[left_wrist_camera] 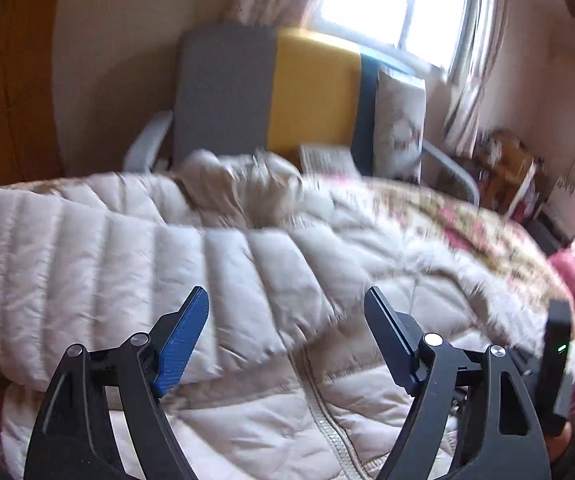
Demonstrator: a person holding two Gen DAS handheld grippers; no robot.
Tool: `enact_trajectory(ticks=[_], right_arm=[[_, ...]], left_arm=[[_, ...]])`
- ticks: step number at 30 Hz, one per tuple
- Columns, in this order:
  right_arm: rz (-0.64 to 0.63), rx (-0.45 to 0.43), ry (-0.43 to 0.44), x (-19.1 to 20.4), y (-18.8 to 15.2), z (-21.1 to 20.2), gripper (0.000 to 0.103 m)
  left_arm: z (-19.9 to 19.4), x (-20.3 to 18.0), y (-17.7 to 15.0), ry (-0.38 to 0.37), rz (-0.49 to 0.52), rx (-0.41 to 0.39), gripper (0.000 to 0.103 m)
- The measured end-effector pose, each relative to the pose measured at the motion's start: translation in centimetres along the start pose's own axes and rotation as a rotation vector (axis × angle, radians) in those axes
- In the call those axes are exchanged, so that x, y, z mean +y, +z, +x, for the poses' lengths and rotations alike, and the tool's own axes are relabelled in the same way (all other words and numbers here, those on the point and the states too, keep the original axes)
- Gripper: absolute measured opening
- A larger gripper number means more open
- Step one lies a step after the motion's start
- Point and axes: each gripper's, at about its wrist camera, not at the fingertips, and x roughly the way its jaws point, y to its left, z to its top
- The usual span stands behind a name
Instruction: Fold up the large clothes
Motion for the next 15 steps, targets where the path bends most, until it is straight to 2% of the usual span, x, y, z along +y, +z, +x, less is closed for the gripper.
enact_trajectory(ticks=[2, 5, 7, 9, 11, 13, 15], right_arm=[[-0.011, -0.001, -0.021, 0.3, 0.0, -0.1, 0.101], [-0.074, 0.016, -0.081, 1.6, 0.8, -0.8, 0.101], [-0.116, -0.049, -0.086, 3.1, 2.4, -2.4, 0.101], [-0.128, -0.110, -0.067, 4.5, 4.5, -3.4, 0.101], [-0.135, -0.138, -0.045, 6.5, 7.1, -3.3, 0.101], [-0.173, -0.143, -0.041, 8.9, 9.4, -1.8, 0.101], [-0.238, -0.127, -0.093, 11.4, 11.0, 0.9, 0.101]], left_arm=[[-1.3, 1.5, 0.8, 0.040, -0.023, -0.032, 0.079], [-3.3, 5.6, 0.9, 0.174, -0.077, -0.085, 0.079], [-4.2, 9.0, 0.8, 0.266, -0.149, -0.102, 0.079], [-4.5, 11.8, 0.6, 0.328, -0.221, -0.100, 0.078], [-4.6, 14.5, 0.1, 0.382, -0.305, -0.082, 0.072], [-4.1, 16.4, -0.4, 0.422, -0.372, -0.050, 0.072], [-4.1, 17.0, -1.4, 0.435, -0.398, -0.028, 0.072]])
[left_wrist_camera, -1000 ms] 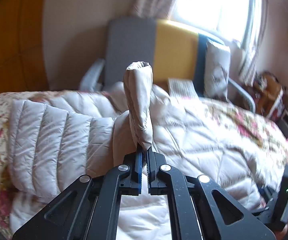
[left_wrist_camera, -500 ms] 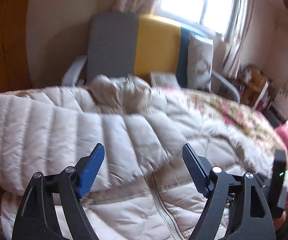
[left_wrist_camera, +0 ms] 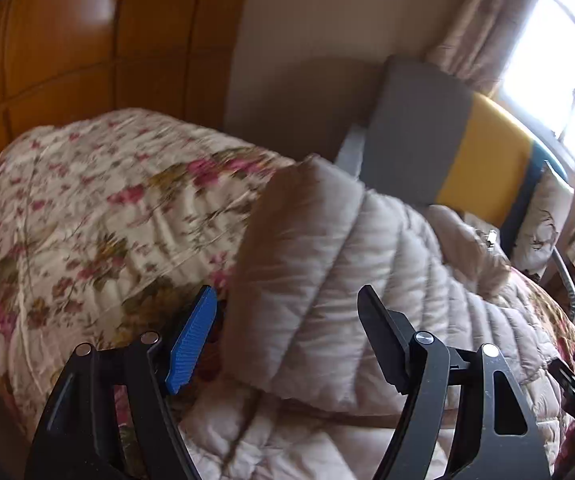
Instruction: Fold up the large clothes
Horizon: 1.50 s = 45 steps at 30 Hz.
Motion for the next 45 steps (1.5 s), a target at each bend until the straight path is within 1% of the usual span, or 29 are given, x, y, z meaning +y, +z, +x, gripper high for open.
enact_trajectory(ticks=[2, 4, 5, 6, 8, 11, 12, 13, 14, 15, 16, 17, 18, 20, 22, 24, 26, 28, 29, 31, 33, 35, 36, 37, 38, 40, 41, 43, 45], right_arm=[[-0.082, 0.025, -0.065, 1.9, 0.5, 3.0, 0.101], [-0.171, 0.081, -0.157, 2.8, -0.3, 5.9, 0.101], [-0.192, 0.102, -0.190, 2.8, -1.0, 7.1, 0.101], [-0.168, 0.099, -0.187, 2.3, -1.7, 7.6, 0.101], [-0.092, 0.070, -0.152, 1.3, -2.7, 7.4, 0.101], [-0.080, 0.060, -0.140, 0.9, -3.0, 7.5, 0.101], [-0.079, 0.059, -0.139, 0.9, -3.0, 7.5, 0.101], [-0.079, 0.057, -0.139, 0.9, -3.0, 7.5, 0.101], [-0.079, 0.053, -0.139, 1.0, -3.0, 7.5, 0.101], [-0.079, 0.050, -0.140, 0.9, -3.1, 7.4, 0.101], [-0.081, 0.046, -0.141, 0.9, -3.1, 7.4, 0.101], [-0.084, 0.041, -0.143, 1.1, -3.1, 7.3, 0.101], [-0.090, 0.038, -0.144, 1.3, -3.1, 7.2, 0.101], [-0.101, 0.036, -0.142, 1.7, -3.2, 7.1, 0.101], [-0.104, 0.039, -0.132, 1.8, -3.2, 7.2, 0.101], [-0.103, 0.048, -0.122, 1.9, -3.1, 7.5, 0.101], [-0.096, 0.059, -0.106, 2.0, -2.9, 8.0, 0.101], [-0.083, 0.067, -0.088, 1.7, -2.8, 8.5, 0.101], [-0.076, 0.070, -0.080, 1.6, -2.7, 8.6, 0.101], [-0.067, 0.064, -0.073, 1.3, -2.8, 8.5, 0.101], [-0.066, 0.057, -0.077, 1.3, -2.8, 8.3, 0.101], [-0.063, 0.037, -0.085, 1.2, -2.8, 7.8, 0.101], [-0.060, 0.025, -0.090, 1.1, -2.8, 7.4, 0.101], [-0.055, 0.014, -0.098, 1.0, -2.7, 7.0, 0.101], [-0.050, 0.009, -0.103, 0.9, -2.7, 6.5, 0.101], [-0.031, 0.021, -0.089, 0.5, -2.5, 5.3, 0.101], [-0.011, 0.030, -0.072, 0.2, -2.4, 4.5, 0.101], [0.058, 0.007, -0.015, -1.1, -2.5, 2.2, 0.101], [0.144, -0.057, 0.083, -2.9, -3.0, -0.7, 0.101]], left_arm=[[0.3, 0.1, -0.4, -0.003, 0.012, 0.019, 0.072], [0.3, 0.1, -0.7, 0.026, 0.056, 0.019, 0.072], [0.4, 0.0, -0.7, 0.036, 0.074, 0.019, 0.072], [0.6, -0.1, -0.7, 0.038, 0.086, 0.020, 0.072], [1.4, -0.4, -0.2, 0.025, 0.100, 0.035, 0.072], [3.4, -1.7, 1.0, 0.004, 0.137, 0.063, 0.072], [4.1, -2.3, 1.5, 0.014, 0.159, 0.065, 0.072], [5.0, -2.9, 2.1, 0.042, 0.178, 0.066, 0.071], [5.8, -3.2, 2.7, 0.073, 0.182, 0.063, 0.069], [7.1, -3.2, 3.4, 0.113, 0.180, 0.060, 0.069], [8.0, -3.2, 3.8, 0.138, 0.180, 0.063, 0.069], [9.2, -3.1, 4.0, 0.160, 0.180, 0.080, 0.069], [10.9, -2.9, 4.1, 0.174, 0.176, 0.112, 0.069], [13.1, -2.2, 3.8, 0.182, 0.170, 0.151, 0.069], [14.6, -1.3, 3.3, 0.160, 0.150, 0.155, 0.069], [15.6, -0.1, 3.1, 0.124, 0.106, 0.168, 0.073], [16.1, 0.8, 3.1, 0.089, 0.059, 0.184, 0.081], [16.4, 1.5, 3.1, 0.055, 0.024, 0.195, 0.083], [16.2, 1.5, 3.1, 0.048, 0.018, 0.192, 0.083], [15.1, 1.4, 3.1, 0.061, 0.013, 0.172, 0.084], [13.0, 1.0, 3.1, 0.103, 0.011, 0.132, 0.085], [9.8, 0.6, 2.9, 0.143, 0.001, 0.067, 0.085], [8.6, 0.4, 2.8, 0.147, -0.004, 0.048, 0.085], [6.7, -0.1, 2.4, 0.125, -0.010, 0.026, 0.085], [4.9, -0.7, 1.9, 0.077, -0.012, 0.009, 0.086], [2.9, -1.9, 0.7, 0.003, 0.011, 0.001, 0.092], [2.3, -2.7, -0.1, -0.020, 0.036, 0.011, 0.092], [1.8, -4.7, -1.6, -0.066, 0.109, 0.051, 0.092], [1.6, -6.5, -3.1, -0.096, 0.174, 0.072, 0.092]])
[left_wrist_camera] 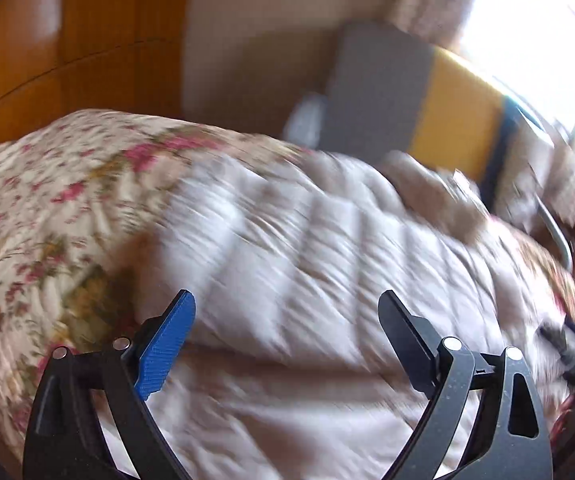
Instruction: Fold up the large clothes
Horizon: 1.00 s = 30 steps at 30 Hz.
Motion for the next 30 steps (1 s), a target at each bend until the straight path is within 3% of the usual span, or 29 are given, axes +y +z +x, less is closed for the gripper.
enact_trajectory(ticks=[2, 5, 9, 13, 19, 21, 26, 28, 29, 30], right_arm=[[0.074, -0.053, 0.072, -1.8, -0.5, -2.8, 0.101], [0.120, 0.025, 0.090, -3.7, -2.2, -5.3, 0.101], [0.287, 0.021, 0.137, -7.6, -6.0, -9.0, 0.101], [0.548, 0.070, 0.208, -12.4, -10.7, -11.1, 0.101], [0.894, 0.026, 0.161, -18.2, -17.0, -14.8, 0.100], [0.976, -0.008, 0.116, -20.1, -18.4, -15.8, 0.095], [1.098, -0.148, -0.095, -25.0, -20.2, -18.4, 0.084], [1.100, -0.151, -0.177, -26.8, -20.2, -18.3, 0.064], [1.101, -0.132, -0.218, -27.6, -20.0, -18.1, 0.046], [1.100, -0.120, -0.238, -28.2, -19.7, -18.0, 0.038]], left_arm=[[0.6, -1.6, -1.2, 0.008, 0.081, -0.007, 0.092], [2.4, -2.7, -3.0, 0.043, 0.139, 0.025, 0.092], [3.5, -1.9, -3.5, 0.023, 0.118, 0.062, 0.093], [3.5, -1.5, -3.6, 0.007, 0.110, 0.061, 0.093], [3.1, -1.4, -4.8, -0.010, 0.116, 0.075, 0.093], [2.8, -1.4, -5.2, -0.010, 0.120, 0.073, 0.093], [2.2, -1.3, -5.7, -0.013, 0.118, 0.067, 0.093], [2.3, -1.3, -5.6, -0.017, 0.113, 0.067, 0.093], [2.3, -1.3, -5.5, -0.018, 0.111, 0.068, 0.093], [2.4, -1.2, -5.5, -0.020, 0.109, 0.069, 0.094]])
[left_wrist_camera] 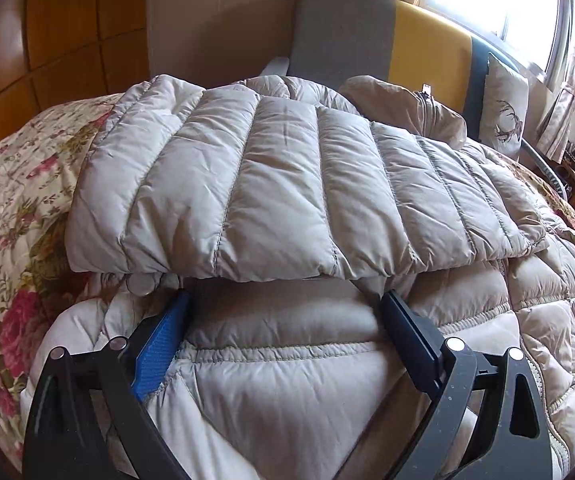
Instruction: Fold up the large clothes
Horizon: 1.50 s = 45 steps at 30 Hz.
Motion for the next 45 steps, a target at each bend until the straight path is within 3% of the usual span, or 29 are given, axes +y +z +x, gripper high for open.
enact_trajectory(ticks=[7, 12, 15, 21, 24, 29, 31, 33, 36, 38, 42, 45], right_arm=[[-0.204, -0.109, -0.007, 6.3, 1.1, -0.6, 0.033], [-0.269, -0.112, 0.037, 11.9, 0.9, 0.7, 0.030], [-0.376, -0.113, 0.088, 16.5, -0.6, 1.4, 0.028], [-0.739, -0.041, 0.251, 26.8, -8.3, 4.2, 0.026], [-0.903, 0.009, 0.314, 29.8, -13.2, 5.9, 0.026], [-1.043, 0.153, 0.299, 31.3, -19.4, 10.2, 0.026], [-1.073, 0.216, 0.264, 30.8, -20.9, 12.1, 0.036], [-1.083, 0.286, 0.278, 30.3, -21.7, 13.5, 0.072], [-1.091, 0.284, 0.351, 30.0, -21.8, 12.5, 0.095], [-1.077, 0.258, 0.383, 29.4, -21.4, 11.5, 0.099], [-1.006, 0.169, 0.328, 26.7, -19.9, 9.7, 0.101], [-0.921, 0.122, 0.310, 24.6, -18.8, 8.5, 0.101]], left_arm=[[0.0, 0.2, 0.0, -0.016, -0.010, -0.011, 0.095], [0.0, 0.3, 0.0, -0.027, -0.015, -0.010, 0.097], [0.1, 0.2, 0.0, -0.026, -0.012, -0.007, 0.098], [0.2, 0.2, 0.0, -0.026, -0.009, -0.004, 0.099], [0.2, 0.2, 0.0, -0.027, -0.010, -0.005, 0.099], [0.3, 0.1, 0.0, -0.023, -0.007, -0.002, 0.099], [0.4, 0.1, 0.0, -0.023, -0.007, -0.002, 0.099], [0.4, 0.1, 0.0, -0.023, -0.006, -0.001, 0.099], [0.3, 0.1, 0.0, -0.034, -0.013, 0.000, 0.099], [0.1, 0.4, 0.3, -0.048, -0.024, 0.002, 0.099], [-2.5, 0.4, 1.8, -0.106, -0.036, -0.042, 0.099], [-5.2, -0.7, 3.6, -0.205, -0.032, -0.095, 0.099]])
